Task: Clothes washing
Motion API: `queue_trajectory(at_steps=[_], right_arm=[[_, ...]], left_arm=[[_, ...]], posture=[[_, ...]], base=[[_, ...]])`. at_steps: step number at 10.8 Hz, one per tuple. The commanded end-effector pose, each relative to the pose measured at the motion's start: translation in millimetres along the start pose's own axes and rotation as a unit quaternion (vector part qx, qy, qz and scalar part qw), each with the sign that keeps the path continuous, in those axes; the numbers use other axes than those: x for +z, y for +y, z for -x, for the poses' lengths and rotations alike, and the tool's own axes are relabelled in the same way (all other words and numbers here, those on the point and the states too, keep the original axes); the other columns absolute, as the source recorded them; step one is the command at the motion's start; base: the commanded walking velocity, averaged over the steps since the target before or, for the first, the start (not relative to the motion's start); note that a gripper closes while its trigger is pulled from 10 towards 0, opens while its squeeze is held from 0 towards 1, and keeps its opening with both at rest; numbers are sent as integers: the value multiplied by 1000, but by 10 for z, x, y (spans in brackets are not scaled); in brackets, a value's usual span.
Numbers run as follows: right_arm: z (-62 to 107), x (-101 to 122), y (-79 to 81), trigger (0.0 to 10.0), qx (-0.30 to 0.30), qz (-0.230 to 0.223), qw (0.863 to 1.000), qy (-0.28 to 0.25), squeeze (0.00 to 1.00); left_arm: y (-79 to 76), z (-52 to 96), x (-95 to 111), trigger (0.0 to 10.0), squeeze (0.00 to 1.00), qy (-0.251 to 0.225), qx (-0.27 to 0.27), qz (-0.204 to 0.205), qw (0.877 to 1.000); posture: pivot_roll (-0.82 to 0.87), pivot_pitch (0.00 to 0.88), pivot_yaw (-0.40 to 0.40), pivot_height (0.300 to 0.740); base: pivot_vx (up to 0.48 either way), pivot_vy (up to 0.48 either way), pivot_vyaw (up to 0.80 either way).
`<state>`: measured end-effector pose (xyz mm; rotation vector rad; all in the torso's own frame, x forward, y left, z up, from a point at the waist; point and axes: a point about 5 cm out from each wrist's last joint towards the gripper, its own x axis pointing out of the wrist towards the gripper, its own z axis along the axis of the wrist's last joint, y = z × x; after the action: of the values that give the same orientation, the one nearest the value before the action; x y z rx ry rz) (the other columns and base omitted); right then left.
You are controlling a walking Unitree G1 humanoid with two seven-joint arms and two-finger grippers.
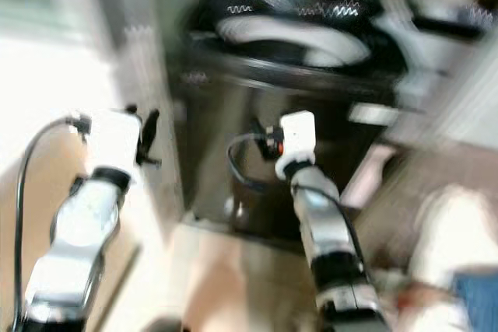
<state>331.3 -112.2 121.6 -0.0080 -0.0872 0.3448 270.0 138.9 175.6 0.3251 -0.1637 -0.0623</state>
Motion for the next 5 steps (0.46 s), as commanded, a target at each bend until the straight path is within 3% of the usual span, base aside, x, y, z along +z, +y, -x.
queue_trajectory(at_steps=[1,3,5], right_arm=[[18,-25,-57,10000,-5,9,1000,7,0],[53,-200,-44,10000,1,8,999,48,0],[176,-569,-154,10000,-44,-23,989,137,0]], left_arm=[[-34,-7,18,10000,0,-6,-4,0,1000],[-40,2,-152,10000,0,23,-5,-10,1000],[-91,-24,-462,10000,0,65,-30,-16,997]], posture=[[111,35,-86,740],[110,33,-86,740],[112,33,-86,740]], base=[[0,0,0],[0,0,-681],[0,0,0]])
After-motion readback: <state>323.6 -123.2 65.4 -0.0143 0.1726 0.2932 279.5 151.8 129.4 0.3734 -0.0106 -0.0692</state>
